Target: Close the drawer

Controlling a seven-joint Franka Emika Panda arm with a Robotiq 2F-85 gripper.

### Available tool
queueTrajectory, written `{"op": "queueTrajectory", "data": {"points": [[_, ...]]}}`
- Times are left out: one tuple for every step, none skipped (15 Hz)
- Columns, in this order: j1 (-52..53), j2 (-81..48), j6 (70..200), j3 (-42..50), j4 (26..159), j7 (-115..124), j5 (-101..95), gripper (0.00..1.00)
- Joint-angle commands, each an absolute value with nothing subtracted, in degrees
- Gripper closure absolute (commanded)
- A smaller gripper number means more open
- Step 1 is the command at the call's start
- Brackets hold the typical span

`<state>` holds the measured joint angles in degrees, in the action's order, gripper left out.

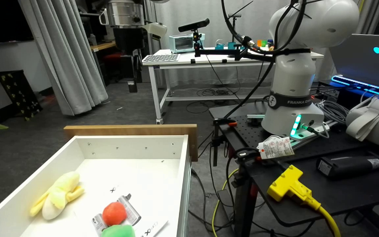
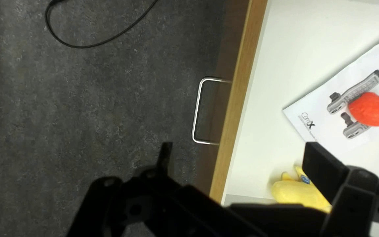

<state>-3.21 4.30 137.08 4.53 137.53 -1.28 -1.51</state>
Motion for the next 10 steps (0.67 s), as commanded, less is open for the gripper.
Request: {"op": "queueTrajectory", "data": {"points": [[-4.20, -2.48, 139.87, 5.10, 132.87, -2.57, -1.53, 0.00], [-4.36, -3.98, 140.73, 5.21, 132.05, -2.41, -2.01, 0.00], [-4.55, -5.70, 141.55, 5.37, 131.15, -2.44, -1.96, 0.00], [-4.76, -7.40, 142.55, 5.55, 130.28, -1.95, -2.24, 0.00], [-4.99, -9.04, 143.27, 5.73, 129.38, -1.97, -2.11, 0.00], [-5.21, -10.61, 144.07, 5.93, 128.52, -1.91, -2.12, 0.00], [-5.43, -12.04, 144.67, 6.09, 127.73, -2.02, -2.03, 0.00], [-5.66, -13.60, 145.22, 6.21, 126.79, -1.97, -1.91, 0.00], [-5.96, -15.05, 145.69, 6.27, 125.92, -2.10, -1.65, 0.00], [-6.17, -16.45, 146.11, 6.32, 125.01, -1.95, -1.58, 0.00]]}}
